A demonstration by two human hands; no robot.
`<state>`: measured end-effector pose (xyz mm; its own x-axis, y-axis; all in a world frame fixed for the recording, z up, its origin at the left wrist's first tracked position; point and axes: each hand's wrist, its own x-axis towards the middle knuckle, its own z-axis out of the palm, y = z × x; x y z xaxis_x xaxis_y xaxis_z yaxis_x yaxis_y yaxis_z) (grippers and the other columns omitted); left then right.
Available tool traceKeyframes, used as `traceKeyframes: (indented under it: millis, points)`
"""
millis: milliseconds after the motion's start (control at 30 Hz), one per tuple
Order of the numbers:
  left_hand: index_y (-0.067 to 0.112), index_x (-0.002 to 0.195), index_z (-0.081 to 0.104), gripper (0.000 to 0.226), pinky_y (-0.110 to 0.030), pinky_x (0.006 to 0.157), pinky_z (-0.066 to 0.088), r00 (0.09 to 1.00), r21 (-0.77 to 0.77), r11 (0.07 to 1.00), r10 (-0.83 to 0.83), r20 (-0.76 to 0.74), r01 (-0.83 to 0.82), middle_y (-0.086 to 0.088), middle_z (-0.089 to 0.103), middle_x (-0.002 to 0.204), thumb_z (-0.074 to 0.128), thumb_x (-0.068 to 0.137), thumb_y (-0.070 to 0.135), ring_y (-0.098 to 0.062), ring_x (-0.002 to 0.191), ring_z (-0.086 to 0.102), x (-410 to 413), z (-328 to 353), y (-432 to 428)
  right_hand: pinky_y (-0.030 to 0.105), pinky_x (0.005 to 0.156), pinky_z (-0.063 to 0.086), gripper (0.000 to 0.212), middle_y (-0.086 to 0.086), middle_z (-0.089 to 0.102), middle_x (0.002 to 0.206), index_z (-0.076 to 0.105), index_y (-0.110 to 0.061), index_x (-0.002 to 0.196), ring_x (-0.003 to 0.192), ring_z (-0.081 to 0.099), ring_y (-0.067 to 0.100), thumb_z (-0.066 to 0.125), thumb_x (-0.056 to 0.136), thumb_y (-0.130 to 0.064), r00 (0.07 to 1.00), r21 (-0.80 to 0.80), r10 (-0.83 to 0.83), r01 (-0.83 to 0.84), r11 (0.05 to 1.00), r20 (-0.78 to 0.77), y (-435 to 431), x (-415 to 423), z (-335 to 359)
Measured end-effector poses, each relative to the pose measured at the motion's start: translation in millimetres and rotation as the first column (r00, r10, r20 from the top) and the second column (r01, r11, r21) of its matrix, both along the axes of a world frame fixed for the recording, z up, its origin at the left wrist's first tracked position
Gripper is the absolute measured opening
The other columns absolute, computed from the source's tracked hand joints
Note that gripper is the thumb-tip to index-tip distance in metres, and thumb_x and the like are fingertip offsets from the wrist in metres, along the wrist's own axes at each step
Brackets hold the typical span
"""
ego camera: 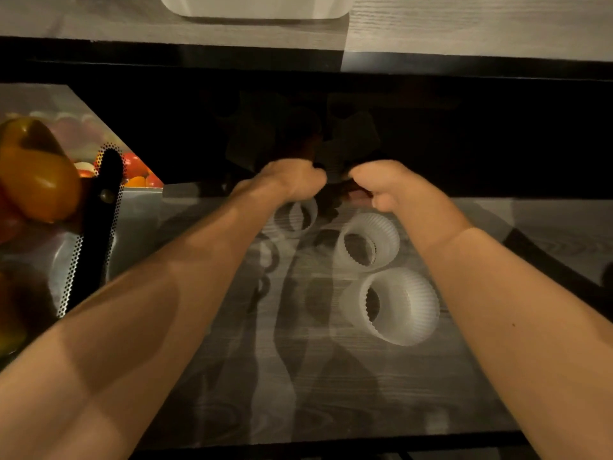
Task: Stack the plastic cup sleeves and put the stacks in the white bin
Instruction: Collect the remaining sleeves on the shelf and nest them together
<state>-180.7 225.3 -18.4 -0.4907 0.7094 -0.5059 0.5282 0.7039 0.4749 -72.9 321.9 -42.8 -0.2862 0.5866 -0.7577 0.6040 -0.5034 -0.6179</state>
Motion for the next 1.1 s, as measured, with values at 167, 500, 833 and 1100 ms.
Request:
traceKeyframes:
  millis: [167, 500, 833, 1100]
  points:
    - [0.018, 0.137, 0.055, 0.051, -0.035, 0.091, 0.038, 0.998, -0.110, 0.993, -0.051, -0.037, 0.047, -0.013, 0.054, 0.135, 0.041, 0.100, 0.050, -0.034, 0.124, 0.050, 3.2, -2.8, 5.5, 0.028, 0.054, 0.057, 0.022, 0.010, 0.066, 0.121, 0.061, -0.007, 0.122, 0.096, 0.068, 0.022, 0.054, 0.100, -0.009, 0.983, -0.032, -0.153, 0.150, 0.988, -0.101, -3.4, 2.2, 7.7]
    - [0.006, 0.096, 0.074, 0.046, -0.044, 0.077, 0.060, 0.979, 0.356, 0.914, 0.154, 0.131, -0.192, -0.009, 0.074, 0.090, 0.078, 0.072, 0.045, -0.025, 0.085, 0.070, -15.2, 17.5, -44.2, 0.031, 0.077, 0.058, 0.022, 0.004, 0.070, 0.091, 0.066, -0.013, 0.085, 0.085, 0.068, 0.014, 0.085, 0.078, -0.021, 0.977, 0.464, 0.212, -0.186, 0.866, -0.005, -31.9, 18.6, 48.2]
    - [0.029, 0.110, 0.048, 0.065, -0.024, 0.089, 0.054, 0.983, 0.435, 0.885, 0.115, 0.144, -0.167, 0.010, 0.056, 0.116, 0.092, 0.065, 0.018, -0.006, 0.108, 0.058, -16.1, -27.6, -95.2, 0.038, 0.092, 0.057, 0.064, -0.002, 0.059, 0.124, 0.053, -0.019, 0.130, 0.108, 0.062, 0.018, 0.086, 0.076, -0.016, 0.740, 0.511, 0.642, -0.639, 0.575, 0.202, -62.9, 15.0, 37.5]
    - [0.019, 0.130, 0.048, 0.078, -0.031, 0.098, 0.049, 0.991, 0.326, 0.942, 0.107, -0.079, -0.075, 0.001, 0.051, 0.130, 0.091, 0.064, 0.019, -0.014, 0.119, 0.052, -19.0, -35.6, -98.6, 0.040, 0.097, 0.054, 0.066, 0.010, 0.054, 0.133, 0.048, -0.011, 0.138, 0.118, 0.058, 0.027, 0.077, 0.079, -0.004, 0.588, 0.480, 0.640, -0.799, 0.363, 0.494, -64.6, 8.5, 38.3]
